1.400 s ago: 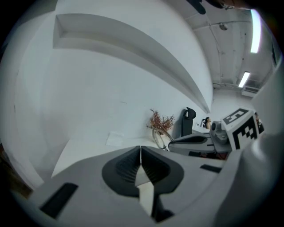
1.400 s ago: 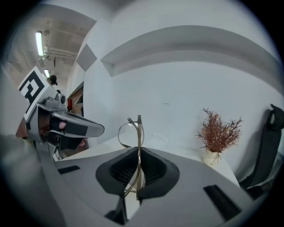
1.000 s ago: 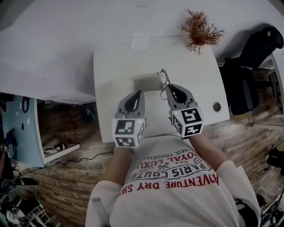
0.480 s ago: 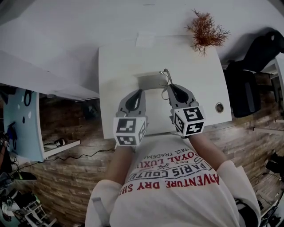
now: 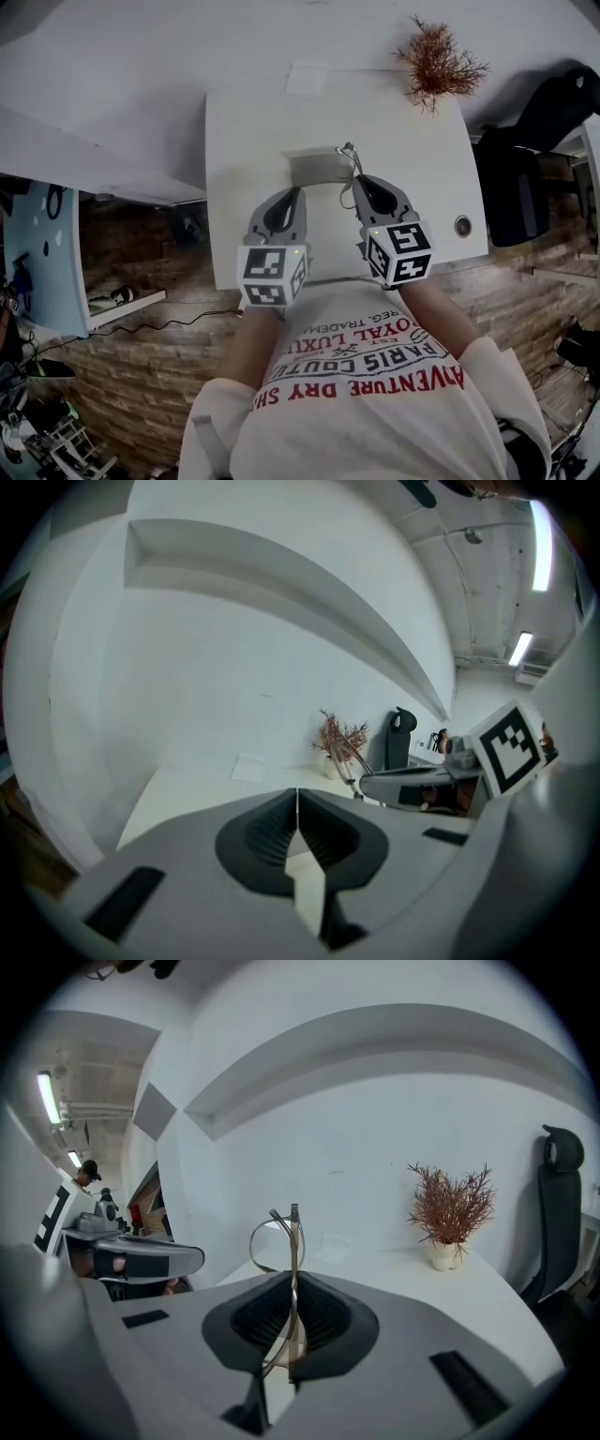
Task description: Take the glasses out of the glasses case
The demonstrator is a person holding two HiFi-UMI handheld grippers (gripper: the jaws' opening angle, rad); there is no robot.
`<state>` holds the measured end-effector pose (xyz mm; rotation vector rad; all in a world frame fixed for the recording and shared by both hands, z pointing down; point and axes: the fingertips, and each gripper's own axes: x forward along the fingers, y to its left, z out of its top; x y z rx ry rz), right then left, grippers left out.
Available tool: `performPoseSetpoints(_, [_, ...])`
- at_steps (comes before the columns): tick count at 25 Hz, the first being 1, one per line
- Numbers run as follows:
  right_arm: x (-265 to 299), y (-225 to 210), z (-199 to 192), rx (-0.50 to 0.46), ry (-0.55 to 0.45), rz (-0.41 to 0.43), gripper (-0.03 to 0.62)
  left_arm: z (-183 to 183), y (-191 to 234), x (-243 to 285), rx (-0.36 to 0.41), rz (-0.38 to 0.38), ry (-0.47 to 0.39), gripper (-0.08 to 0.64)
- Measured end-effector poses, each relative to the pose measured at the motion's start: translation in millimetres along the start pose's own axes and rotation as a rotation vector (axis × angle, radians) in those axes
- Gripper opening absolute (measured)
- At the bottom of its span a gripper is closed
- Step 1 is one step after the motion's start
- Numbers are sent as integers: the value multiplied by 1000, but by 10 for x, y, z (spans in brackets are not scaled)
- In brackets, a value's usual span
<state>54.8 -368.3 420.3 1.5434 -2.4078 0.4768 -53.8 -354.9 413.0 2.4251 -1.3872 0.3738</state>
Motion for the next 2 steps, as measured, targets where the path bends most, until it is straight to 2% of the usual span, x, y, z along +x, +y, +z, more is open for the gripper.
performPoseSetpoints(2, [3, -12, -23, 0, 5, 2, 26, -21, -5, 20, -3, -1, 4, 9])
